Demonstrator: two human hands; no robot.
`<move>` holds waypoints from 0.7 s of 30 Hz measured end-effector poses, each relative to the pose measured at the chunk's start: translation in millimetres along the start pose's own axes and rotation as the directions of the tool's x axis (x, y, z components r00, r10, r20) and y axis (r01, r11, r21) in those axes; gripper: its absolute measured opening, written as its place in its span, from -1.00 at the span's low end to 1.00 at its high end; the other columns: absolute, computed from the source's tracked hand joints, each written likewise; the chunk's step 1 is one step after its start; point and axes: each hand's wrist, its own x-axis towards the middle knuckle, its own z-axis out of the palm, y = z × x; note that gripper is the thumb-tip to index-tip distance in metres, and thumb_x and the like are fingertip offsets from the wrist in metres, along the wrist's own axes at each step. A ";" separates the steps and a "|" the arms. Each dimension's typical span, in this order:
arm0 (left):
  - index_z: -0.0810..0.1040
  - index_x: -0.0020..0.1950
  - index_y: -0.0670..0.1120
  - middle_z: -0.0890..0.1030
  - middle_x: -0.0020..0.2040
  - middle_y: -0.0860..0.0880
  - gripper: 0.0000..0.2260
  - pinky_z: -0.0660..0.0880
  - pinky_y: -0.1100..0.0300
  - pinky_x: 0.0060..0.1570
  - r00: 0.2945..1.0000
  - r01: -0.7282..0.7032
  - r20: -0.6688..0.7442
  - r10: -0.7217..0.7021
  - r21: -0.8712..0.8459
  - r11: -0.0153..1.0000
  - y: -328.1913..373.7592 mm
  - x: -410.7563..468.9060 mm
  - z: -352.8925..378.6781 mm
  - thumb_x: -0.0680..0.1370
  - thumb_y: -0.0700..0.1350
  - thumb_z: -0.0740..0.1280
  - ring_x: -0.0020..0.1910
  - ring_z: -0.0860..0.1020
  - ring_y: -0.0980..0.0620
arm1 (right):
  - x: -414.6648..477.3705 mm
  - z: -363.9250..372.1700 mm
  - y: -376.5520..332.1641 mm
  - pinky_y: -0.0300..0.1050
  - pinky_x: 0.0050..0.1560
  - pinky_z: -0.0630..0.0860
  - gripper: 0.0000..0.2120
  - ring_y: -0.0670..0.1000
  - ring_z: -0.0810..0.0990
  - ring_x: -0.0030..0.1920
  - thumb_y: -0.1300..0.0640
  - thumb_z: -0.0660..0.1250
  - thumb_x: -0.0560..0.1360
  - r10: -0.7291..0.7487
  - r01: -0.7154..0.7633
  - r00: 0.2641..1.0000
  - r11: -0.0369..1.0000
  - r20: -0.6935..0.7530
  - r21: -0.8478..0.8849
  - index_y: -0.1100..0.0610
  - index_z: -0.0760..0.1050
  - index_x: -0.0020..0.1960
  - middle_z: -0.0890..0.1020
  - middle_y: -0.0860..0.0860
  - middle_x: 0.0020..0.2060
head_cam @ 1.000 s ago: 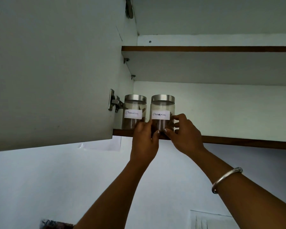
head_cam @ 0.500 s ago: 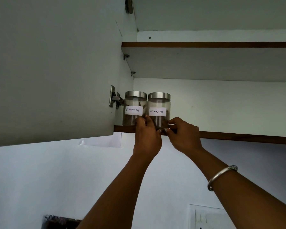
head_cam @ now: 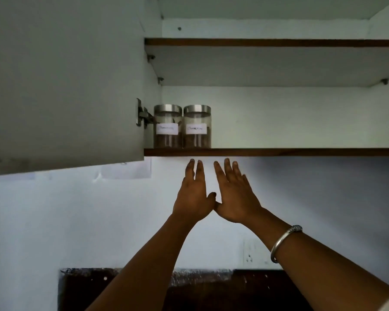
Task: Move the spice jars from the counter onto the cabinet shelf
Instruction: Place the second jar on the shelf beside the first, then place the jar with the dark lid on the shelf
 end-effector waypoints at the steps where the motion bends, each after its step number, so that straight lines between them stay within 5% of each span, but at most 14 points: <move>1: -0.12 0.54 -0.13 -0.19 0.56 -0.07 -0.24 0.20 0.16 0.41 0.999 -0.022 0.029 0.022 -0.001 1.000 -1.5 -6.0 4.9 0.53 -0.07 0.32 0.53 0.05 -0.05 | -7.0 3.2 2.7 0.09 0.50 -0.02 -0.10 0.15 -0.31 0.51 -0.04 0.30 0.49 0.010 -0.010 1.000 1.000 0.022 0.005 0.03 -0.31 0.53 -0.27 0.11 0.52; 5: -0.05 0.55 -0.09 -0.20 0.55 -0.07 -0.28 0.24 0.16 0.39 0.978 -0.101 0.178 0.107 -0.043 0.994 8.1 -40.0 38.6 0.53 -0.06 0.31 0.53 0.09 -0.07 | -55.5 13.5 23.6 0.04 0.42 0.22 -0.09 0.15 -0.31 0.51 -0.04 0.31 0.49 0.092 -0.095 0.986 0.995 0.136 0.014 0.01 -0.29 0.53 -0.26 0.09 0.52; 10: -0.04 0.55 -0.10 -0.13 0.56 -0.10 -0.29 0.25 0.14 0.40 0.888 -0.195 0.389 0.245 -0.164 0.967 50.9 -108.2 106.1 0.52 -0.11 0.30 0.51 0.14 -0.06 | -161.7 31.8 67.9 0.04 0.47 0.10 -0.13 0.17 -0.27 0.52 0.03 0.30 0.47 0.267 -0.257 0.927 0.964 0.265 -0.071 0.06 -0.24 0.54 -0.17 0.13 0.54; 16: -0.04 0.51 -0.28 0.01 0.52 -0.26 -0.26 -0.04 0.19 0.48 0.755 -0.214 0.561 0.339 -0.278 0.936 132.2 -201.4 183.4 0.48 -0.18 0.32 0.53 -0.01 -0.14 | -290.6 55.9 135.6 0.22 0.46 0.07 -0.12 0.25 -0.08 0.52 -0.10 0.13 0.34 0.374 -0.321 0.827 0.927 0.420 -0.193 0.18 -0.14 0.54 0.03 0.21 0.52; 21: -0.01 0.52 -0.24 0.05 0.53 -0.21 -0.29 0.10 0.07 0.47 0.647 -0.126 0.684 0.337 -0.341 0.932 205.5 -280.5 236.3 0.51 -0.16 0.33 0.51 0.09 -0.15 | -407.5 57.9 189.6 0.31 0.43 0.10 -0.16 0.28 -0.09 0.52 -0.23 0.02 0.39 0.466 -0.392 0.732 0.885 0.498 -0.252 0.09 -0.16 0.54 0.02 0.16 0.53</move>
